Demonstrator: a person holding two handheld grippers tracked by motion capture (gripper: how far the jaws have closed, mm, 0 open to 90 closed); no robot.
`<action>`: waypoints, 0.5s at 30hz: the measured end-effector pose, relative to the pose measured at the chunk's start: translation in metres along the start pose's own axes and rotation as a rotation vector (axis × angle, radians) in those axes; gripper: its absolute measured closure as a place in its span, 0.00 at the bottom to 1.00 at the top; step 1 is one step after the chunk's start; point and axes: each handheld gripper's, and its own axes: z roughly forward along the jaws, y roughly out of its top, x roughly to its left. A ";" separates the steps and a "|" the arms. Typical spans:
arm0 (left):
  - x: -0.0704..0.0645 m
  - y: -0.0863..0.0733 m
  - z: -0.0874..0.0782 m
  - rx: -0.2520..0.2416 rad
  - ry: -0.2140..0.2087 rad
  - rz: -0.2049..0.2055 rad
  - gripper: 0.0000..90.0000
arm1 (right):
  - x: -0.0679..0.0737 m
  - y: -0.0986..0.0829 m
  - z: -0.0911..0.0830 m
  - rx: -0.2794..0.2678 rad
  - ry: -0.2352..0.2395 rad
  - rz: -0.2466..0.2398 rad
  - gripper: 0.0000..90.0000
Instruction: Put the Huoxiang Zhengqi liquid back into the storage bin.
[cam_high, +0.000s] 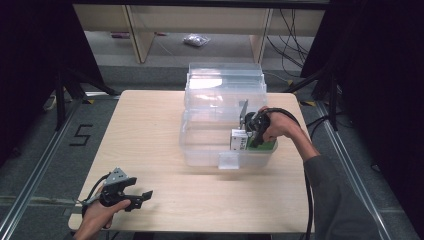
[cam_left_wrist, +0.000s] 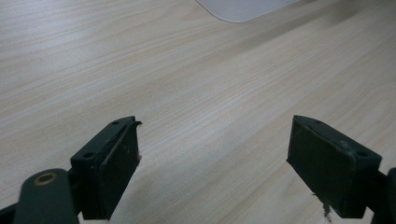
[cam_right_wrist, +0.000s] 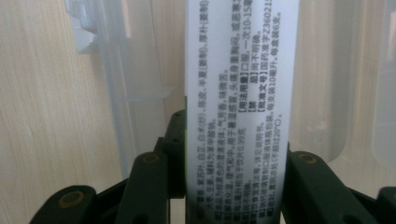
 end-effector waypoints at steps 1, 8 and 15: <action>-0.001 0.000 0.001 -0.013 0.000 -0.015 0.18 | -0.003 -0.001 0.002 -0.011 -0.008 -0.044 0.71; 0.001 0.000 -0.001 0.014 -0.002 0.020 0.18 | 0.001 -0.002 0.007 0.006 0.009 0.017 0.71; 0.001 0.000 -0.001 0.016 0.001 0.016 0.18 | 0.001 -0.004 0.015 -0.009 0.016 0.002 0.71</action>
